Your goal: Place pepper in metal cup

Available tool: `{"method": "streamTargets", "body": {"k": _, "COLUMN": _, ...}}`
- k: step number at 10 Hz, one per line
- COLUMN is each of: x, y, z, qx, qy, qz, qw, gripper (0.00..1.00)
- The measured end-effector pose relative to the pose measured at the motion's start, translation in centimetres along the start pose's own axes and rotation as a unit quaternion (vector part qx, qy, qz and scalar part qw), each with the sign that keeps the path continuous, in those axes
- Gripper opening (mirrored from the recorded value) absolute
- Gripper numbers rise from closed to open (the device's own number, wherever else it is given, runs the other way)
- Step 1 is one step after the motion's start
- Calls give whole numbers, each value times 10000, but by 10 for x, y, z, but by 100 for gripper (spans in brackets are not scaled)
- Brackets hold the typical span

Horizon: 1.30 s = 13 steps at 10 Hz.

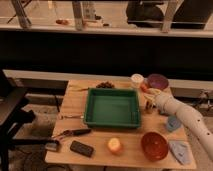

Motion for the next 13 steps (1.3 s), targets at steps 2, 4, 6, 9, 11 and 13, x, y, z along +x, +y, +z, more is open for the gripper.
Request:
{"method": "streamTargets", "body": {"k": 2, "x": 11, "y": -10, "z": -1, "qx": 102, "qy": 34, "qz": 70, "qw": 9999, "gripper": 0}}
{"method": "streamTargets", "body": {"k": 4, "x": 19, "y": -15, "z": 1, "qx": 171, "qy": 64, "qz": 126, "qw": 9998, "gripper": 0}}
{"method": "streamTargets", "body": {"k": 6, "x": 26, "y": -18, "z": 0, "qx": 220, "qy": 97, "qz": 172, "qw": 9996, "gripper": 0}}
{"method": "streamTargets", "body": {"k": 9, "x": 30, "y": -16, "z": 5, "qx": 193, "qy": 122, "qz": 185, "qw": 9996, "gripper": 0}}
{"method": "streamTargets", "body": {"k": 11, "x": 32, "y": -16, "z": 7, "qx": 176, "qy": 141, "qz": 192, "qw": 9996, "gripper": 0}}
{"method": "streamTargets", "body": {"k": 13, "x": 33, "y": -15, "z": 8, "qx": 152, "qy": 174, "qz": 161, "qw": 9996, "gripper": 0}}
